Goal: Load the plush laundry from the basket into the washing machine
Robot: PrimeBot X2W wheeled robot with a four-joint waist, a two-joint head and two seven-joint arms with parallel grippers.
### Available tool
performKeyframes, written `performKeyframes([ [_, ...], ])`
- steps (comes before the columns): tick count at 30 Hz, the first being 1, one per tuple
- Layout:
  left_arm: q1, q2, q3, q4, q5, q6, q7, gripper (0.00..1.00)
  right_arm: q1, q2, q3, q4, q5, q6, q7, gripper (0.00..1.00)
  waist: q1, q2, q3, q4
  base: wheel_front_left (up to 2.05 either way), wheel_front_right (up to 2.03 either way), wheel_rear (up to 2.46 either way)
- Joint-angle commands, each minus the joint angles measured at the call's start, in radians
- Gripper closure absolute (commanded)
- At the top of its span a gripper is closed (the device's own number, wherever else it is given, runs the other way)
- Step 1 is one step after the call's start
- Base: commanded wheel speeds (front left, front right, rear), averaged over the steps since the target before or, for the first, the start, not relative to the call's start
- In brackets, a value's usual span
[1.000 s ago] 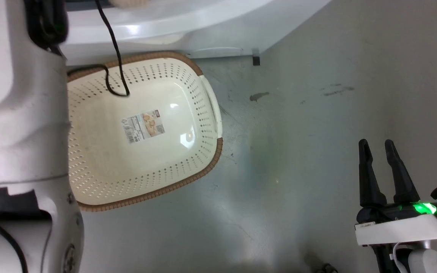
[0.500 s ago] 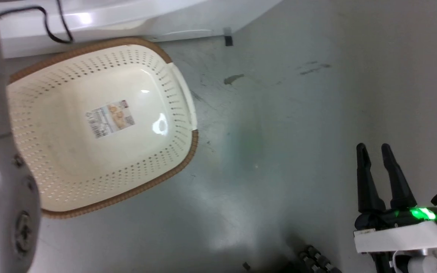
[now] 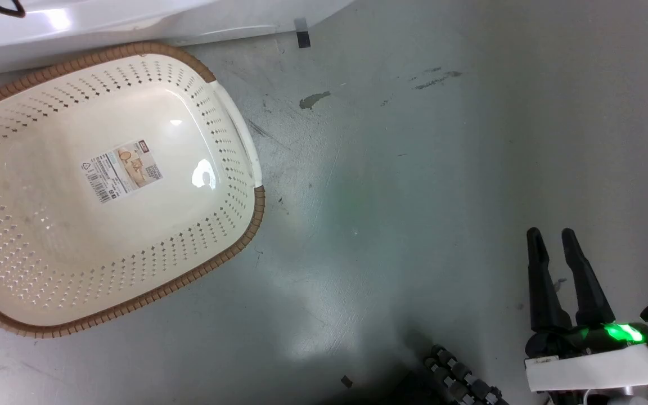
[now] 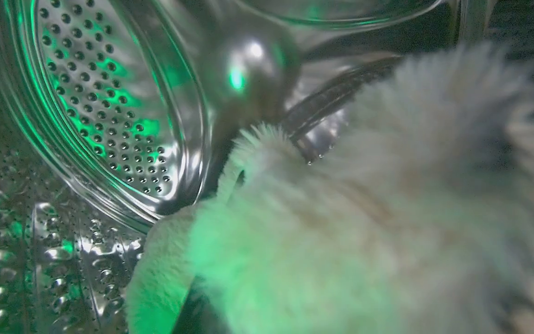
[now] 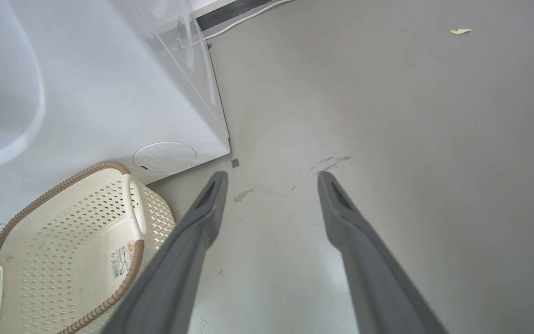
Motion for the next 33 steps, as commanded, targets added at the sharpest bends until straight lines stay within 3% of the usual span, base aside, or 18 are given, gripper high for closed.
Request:
performKeyframes([
  [1, -0.029, 0.006, 0.0, 0.005, 0.0, 0.008, 0.003, 1.0, 0.012, 0.001, -0.003, -0.007, 0.005, -0.001, -0.004, 0.0, -0.0001, 0.0, 0.003, 0.0, 0.0, 0.0, 0.0],
  [9, -0.071, 0.002, 0.006, 0.111, -0.025, 0.027, 0.097, 1.0, 0.016, 0.001, -0.006, -0.012, 0.011, -0.001, -0.004, 0.0, -0.0001, 0.0, 0.015, 0.006, 0.0, 0.0, 0.0],
  [10, -0.076, 0.001, 0.008, 0.122, -0.029, 0.03, 0.105, 0.96, 0.014, 0.001, -0.006, -0.012, 0.011, -0.001, -0.004, 0.0, -0.0001, 0.0, 0.016, 0.007, 0.0, 0.0, 0.0],
  [11, -0.08, -0.001, 0.009, 0.133, -0.033, 0.031, 0.115, 0.65, 0.012, 0.001, -0.005, -0.011, 0.01, -0.001, -0.004, 0.0, -0.0001, 0.0, 0.016, 0.007, 0.0, 0.0, 0.0],
  [12, -0.085, -0.002, 0.009, 0.144, -0.037, 0.03, 0.123, 0.0, 0.009, 0.001, -0.004, -0.01, 0.01, -0.001, -0.004, 0.0, -0.0001, 0.0, 0.016, 0.008, 0.0, 0.0, 0.0],
  [26, -0.07, -0.047, 0.011, 0.242, -0.113, -0.02, 0.097, 0.0, -0.042, 0.001, -0.009, 0.005, -0.009, -0.001, -0.004, 0.0, -0.0001, 0.0, -0.029, 0.036, 0.0, 0.0, 0.0],
  [33, 0.014, -0.104, -0.004, 0.28, -0.158, -0.045, 0.009, 0.0, -0.076, 0.001, -0.048, 0.037, -0.032, -0.001, -0.004, 0.0, -0.0001, 0.0, -0.105, 0.106, 0.0, 0.0, 0.0],
])
